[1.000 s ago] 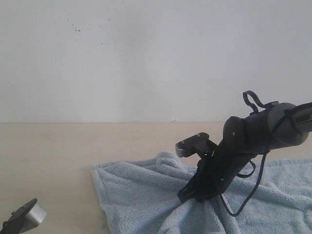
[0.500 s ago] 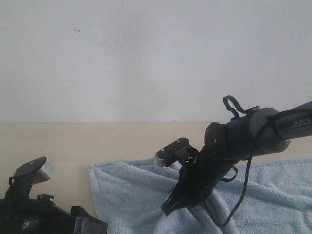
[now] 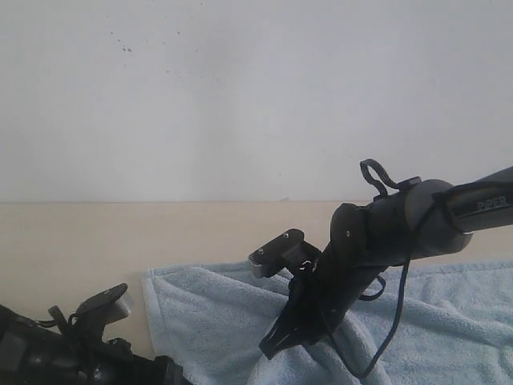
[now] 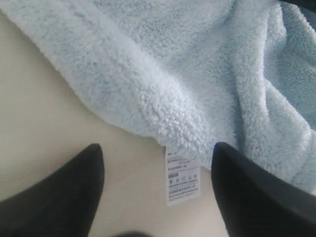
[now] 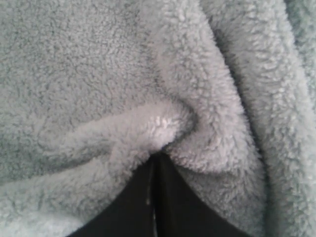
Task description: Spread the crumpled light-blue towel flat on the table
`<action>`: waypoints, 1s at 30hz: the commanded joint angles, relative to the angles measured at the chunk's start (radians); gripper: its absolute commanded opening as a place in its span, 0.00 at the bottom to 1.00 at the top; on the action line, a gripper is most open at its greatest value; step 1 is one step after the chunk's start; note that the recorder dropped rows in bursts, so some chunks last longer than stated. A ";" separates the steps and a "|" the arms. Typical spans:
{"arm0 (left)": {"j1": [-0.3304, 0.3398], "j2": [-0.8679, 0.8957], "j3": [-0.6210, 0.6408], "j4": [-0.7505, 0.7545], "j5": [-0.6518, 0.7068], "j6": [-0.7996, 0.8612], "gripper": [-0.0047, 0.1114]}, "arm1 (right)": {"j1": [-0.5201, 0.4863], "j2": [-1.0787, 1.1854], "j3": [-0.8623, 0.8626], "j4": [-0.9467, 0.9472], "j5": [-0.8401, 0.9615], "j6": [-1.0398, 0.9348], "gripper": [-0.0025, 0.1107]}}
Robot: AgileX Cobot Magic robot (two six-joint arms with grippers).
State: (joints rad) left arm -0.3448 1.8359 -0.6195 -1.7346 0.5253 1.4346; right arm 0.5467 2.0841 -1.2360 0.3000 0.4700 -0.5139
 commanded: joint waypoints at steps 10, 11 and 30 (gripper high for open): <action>-0.005 0.075 -0.089 -0.010 -0.020 -0.002 0.56 | 0.010 0.042 0.022 0.037 0.086 -0.020 0.02; -0.005 0.080 -0.094 -0.010 -0.025 -0.002 0.54 | 0.010 0.042 0.022 0.039 0.087 -0.020 0.02; -0.005 -0.170 -0.142 0.114 -0.064 -0.063 0.14 | 0.012 0.022 0.022 0.177 0.133 -0.145 0.02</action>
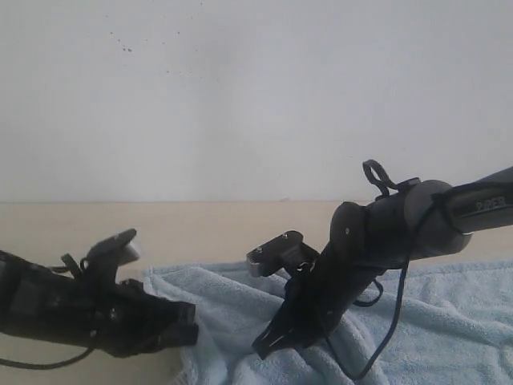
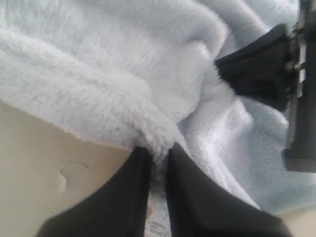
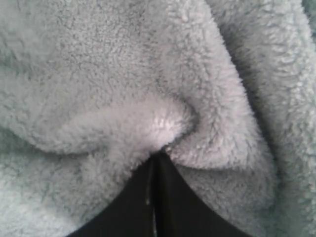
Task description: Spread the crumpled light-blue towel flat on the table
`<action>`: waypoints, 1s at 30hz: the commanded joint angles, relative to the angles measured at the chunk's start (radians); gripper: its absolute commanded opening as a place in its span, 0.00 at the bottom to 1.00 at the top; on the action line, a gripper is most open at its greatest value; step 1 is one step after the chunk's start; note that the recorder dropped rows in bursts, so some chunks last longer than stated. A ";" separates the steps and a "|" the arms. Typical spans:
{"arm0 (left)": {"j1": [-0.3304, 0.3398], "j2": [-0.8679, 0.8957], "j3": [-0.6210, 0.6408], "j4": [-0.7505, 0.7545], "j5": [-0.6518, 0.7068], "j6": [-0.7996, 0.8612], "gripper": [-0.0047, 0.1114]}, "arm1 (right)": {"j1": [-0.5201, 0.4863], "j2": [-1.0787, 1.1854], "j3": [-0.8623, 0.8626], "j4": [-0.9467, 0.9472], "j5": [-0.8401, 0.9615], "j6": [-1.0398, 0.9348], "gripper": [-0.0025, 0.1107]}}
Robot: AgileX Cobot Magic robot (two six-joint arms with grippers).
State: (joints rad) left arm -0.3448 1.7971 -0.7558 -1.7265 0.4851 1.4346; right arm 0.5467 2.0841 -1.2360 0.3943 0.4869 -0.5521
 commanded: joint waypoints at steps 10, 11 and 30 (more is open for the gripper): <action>-0.057 -0.191 -0.068 0.834 -0.039 -0.662 0.14 | 0.048 -0.053 0.022 0.283 0.183 -0.310 0.02; -0.063 -0.167 -0.069 0.858 -0.041 -0.692 0.14 | 0.060 -0.053 0.022 0.283 0.180 -0.308 0.02; -0.056 -0.509 0.063 1.466 -0.093 -1.254 0.42 | 0.121 -0.103 0.022 0.243 0.146 -0.300 0.02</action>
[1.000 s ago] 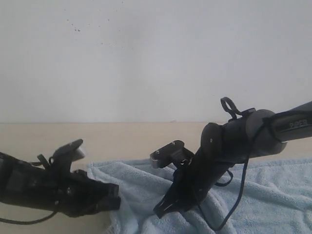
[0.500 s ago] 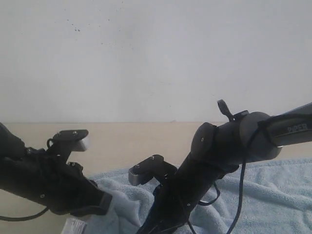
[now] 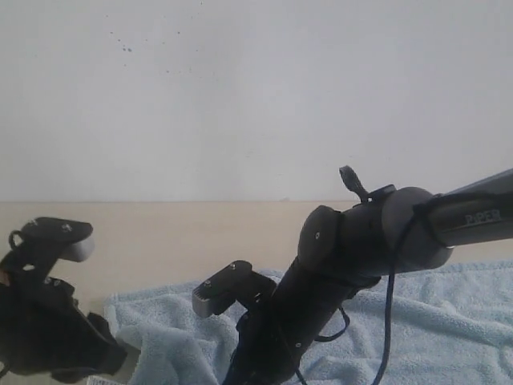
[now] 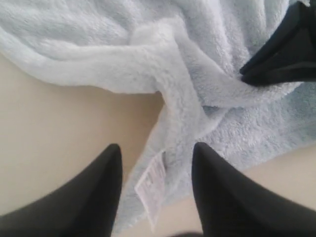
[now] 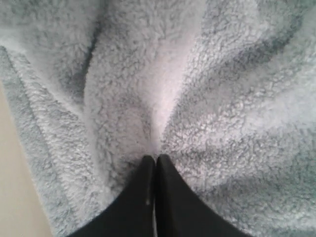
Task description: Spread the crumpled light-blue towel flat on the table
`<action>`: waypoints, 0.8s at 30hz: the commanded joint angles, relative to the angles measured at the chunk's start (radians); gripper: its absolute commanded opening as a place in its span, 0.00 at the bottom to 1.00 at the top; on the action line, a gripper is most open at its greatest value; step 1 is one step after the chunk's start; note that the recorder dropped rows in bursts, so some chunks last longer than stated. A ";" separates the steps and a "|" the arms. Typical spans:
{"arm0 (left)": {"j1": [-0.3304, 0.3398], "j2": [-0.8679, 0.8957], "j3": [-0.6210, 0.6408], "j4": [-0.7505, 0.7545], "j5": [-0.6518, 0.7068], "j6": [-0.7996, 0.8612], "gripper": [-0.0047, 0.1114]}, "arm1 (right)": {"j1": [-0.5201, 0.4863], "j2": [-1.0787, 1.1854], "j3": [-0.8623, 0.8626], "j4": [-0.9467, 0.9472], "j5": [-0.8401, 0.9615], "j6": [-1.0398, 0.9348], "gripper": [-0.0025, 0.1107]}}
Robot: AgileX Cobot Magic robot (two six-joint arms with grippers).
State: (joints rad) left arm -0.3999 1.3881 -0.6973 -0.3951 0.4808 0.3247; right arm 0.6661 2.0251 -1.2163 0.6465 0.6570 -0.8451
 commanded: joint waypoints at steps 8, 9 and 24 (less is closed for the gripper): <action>0.000 0.042 -0.067 0.304 -0.252 -0.246 0.42 | 0.002 -0.063 0.002 -0.009 -0.024 -0.007 0.02; 0.007 0.089 -0.083 0.317 -0.261 -0.258 0.42 | 0.002 -0.063 0.002 -0.009 -0.021 -0.007 0.02; 0.158 0.484 -0.206 0.360 -0.446 -0.279 0.40 | 0.002 -0.063 0.002 -0.009 -0.009 -0.009 0.02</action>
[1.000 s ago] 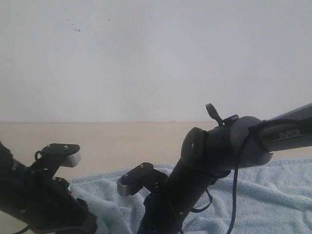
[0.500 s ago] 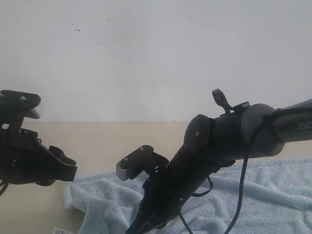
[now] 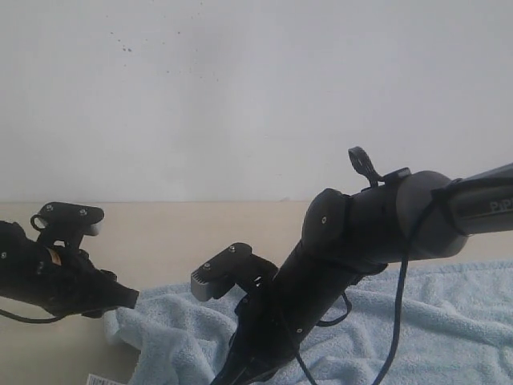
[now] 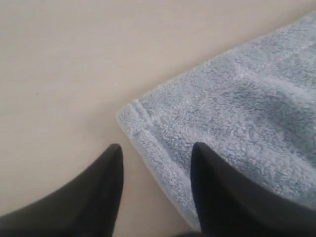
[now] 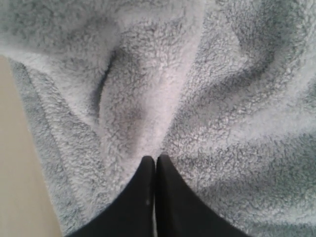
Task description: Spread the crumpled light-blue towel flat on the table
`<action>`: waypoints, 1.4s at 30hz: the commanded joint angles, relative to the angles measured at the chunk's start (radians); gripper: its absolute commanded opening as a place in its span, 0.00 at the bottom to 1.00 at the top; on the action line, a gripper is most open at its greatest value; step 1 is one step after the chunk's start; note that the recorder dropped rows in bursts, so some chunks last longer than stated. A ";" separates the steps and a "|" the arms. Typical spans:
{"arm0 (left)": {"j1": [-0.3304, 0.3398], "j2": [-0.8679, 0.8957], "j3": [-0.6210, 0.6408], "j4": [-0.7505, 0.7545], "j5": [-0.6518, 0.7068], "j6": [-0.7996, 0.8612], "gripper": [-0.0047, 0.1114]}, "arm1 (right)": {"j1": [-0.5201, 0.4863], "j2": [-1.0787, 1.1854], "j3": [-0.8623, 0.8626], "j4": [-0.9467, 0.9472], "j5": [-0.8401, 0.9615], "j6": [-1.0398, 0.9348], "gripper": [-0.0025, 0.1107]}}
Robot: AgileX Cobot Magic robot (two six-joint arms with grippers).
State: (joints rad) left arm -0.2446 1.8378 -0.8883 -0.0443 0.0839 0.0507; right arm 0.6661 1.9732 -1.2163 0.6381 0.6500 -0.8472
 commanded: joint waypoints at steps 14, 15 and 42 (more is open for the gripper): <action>-0.117 0.049 -0.015 0.009 -0.122 -0.005 0.16 | 0.002 -0.011 0.002 0.002 -0.044 -0.007 0.02; -0.123 0.056 -0.015 0.009 -0.144 -0.005 0.16 | 0.002 -0.011 0.002 0.002 -0.044 -0.007 0.02; 0.108 0.154 -0.425 0.072 0.185 0.197 0.16 | 0.002 -0.011 0.002 0.005 -0.007 -0.004 0.02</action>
State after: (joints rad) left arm -0.1365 2.0241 -1.2745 -0.0092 0.1997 0.2379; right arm 0.6661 1.9732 -1.2163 0.6381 0.6645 -0.8512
